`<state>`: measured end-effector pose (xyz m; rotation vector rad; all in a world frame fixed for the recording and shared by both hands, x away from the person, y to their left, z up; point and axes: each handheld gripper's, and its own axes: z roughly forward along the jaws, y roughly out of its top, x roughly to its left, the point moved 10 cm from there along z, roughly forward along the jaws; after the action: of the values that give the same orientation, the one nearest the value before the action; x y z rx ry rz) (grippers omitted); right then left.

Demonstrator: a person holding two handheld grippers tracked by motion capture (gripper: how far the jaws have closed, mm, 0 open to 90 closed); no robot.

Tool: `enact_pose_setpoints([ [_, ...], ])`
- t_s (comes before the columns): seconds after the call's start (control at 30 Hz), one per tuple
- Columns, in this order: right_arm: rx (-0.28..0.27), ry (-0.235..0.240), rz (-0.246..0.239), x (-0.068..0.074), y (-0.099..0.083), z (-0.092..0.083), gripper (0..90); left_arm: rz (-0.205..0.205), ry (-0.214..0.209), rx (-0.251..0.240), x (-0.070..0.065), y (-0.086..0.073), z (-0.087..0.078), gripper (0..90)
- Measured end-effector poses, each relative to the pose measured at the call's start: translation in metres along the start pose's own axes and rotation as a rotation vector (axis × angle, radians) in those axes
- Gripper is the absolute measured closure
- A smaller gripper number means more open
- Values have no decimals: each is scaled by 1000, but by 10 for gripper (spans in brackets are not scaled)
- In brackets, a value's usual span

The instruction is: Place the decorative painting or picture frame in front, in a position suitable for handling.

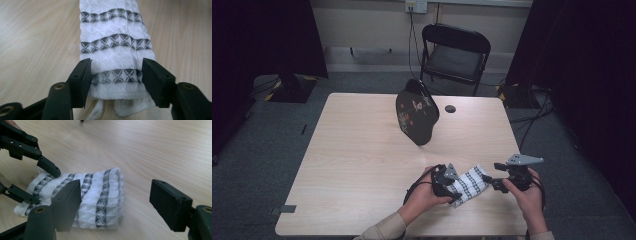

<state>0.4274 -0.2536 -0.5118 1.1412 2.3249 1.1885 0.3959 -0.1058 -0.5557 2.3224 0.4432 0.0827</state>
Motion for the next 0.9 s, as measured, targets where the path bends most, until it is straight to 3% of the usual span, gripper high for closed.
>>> enact_pose_setpoints([
  [0.07, -5, -2, 1, -1, 1, -1, 255, 17, -17, 33, -1, -2, -2, 497],
  [0.37, -2, -2, 7, -1, 0, -1, 255, 0, -74, 42, -8, -1, -1, 715],
  [0.57, 2, 4, -2, 2, 0, 1, 255, -32, -105, 8, -10, -4, -5, 751],
  [0.73, 1, 5, -2, 2, 0, 2, 255, -40, -98, 6, -5, -7, -22, 757],
  [0.9, -7, 5, 2, 1, 1, 2, 255, -59, -61, -30, 9, -15, -56, 758],
])
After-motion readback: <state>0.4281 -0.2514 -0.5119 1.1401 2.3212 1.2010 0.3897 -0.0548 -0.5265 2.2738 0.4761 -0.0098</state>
